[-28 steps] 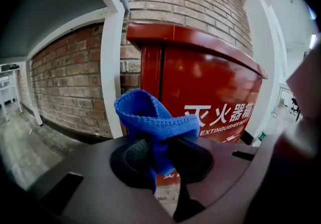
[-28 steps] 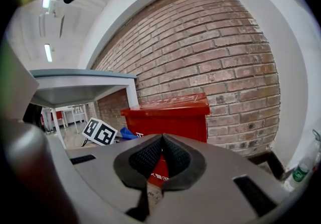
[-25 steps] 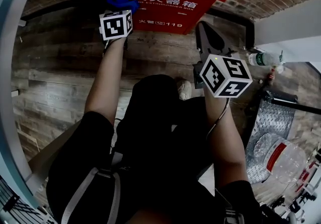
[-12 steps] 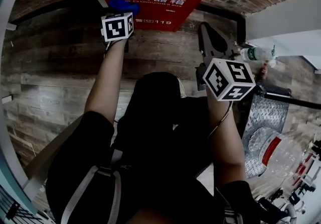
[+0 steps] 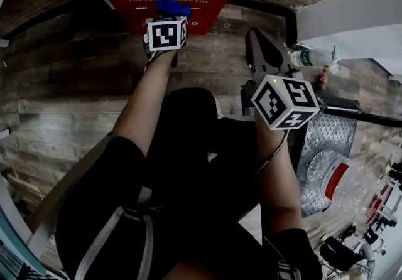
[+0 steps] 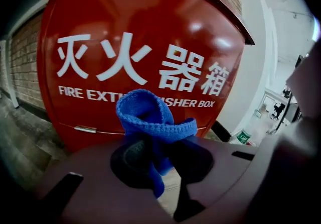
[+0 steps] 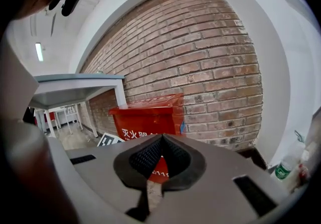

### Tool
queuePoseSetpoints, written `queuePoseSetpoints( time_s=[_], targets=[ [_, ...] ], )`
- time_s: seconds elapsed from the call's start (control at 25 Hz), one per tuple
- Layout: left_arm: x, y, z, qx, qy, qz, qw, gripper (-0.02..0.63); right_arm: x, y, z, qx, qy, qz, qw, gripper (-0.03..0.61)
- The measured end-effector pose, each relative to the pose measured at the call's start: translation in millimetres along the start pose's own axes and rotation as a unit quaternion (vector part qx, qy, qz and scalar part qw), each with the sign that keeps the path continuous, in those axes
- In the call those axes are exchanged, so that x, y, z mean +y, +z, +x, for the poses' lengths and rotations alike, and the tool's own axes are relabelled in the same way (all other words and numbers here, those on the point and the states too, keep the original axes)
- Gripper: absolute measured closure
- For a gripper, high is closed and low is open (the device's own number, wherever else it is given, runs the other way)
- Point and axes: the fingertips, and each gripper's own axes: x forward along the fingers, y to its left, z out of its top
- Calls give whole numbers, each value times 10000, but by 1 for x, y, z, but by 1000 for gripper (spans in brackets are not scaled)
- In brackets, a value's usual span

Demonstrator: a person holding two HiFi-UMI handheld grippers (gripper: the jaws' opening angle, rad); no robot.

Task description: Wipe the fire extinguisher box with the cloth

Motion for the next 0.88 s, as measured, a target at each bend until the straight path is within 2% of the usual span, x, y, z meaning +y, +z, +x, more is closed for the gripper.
queuePoseSetpoints(
  time_s=[0.12,0.32,0.44,0.6,0.88],
  targets=[
    [-35,0,11,75,-276,167,9995,536,-7,-1,-1,-16,-77,59,10000,563],
    [-44,1,12,20,-124,213,9997,536,-13,8,-2,-240,-130,379,9989,563],
    [-57,4,9,51,-251,305,9992,535,-4,15,2,-302,-10,334,9990,563],
    [-66,3,11,109,-202,412,9989,537,7,20,7,-347,116,292,9989,563],
    [-110,1,23,91,-623,958,9934,536,8,21,6,-364,124,332,9987,563]
  ],
)
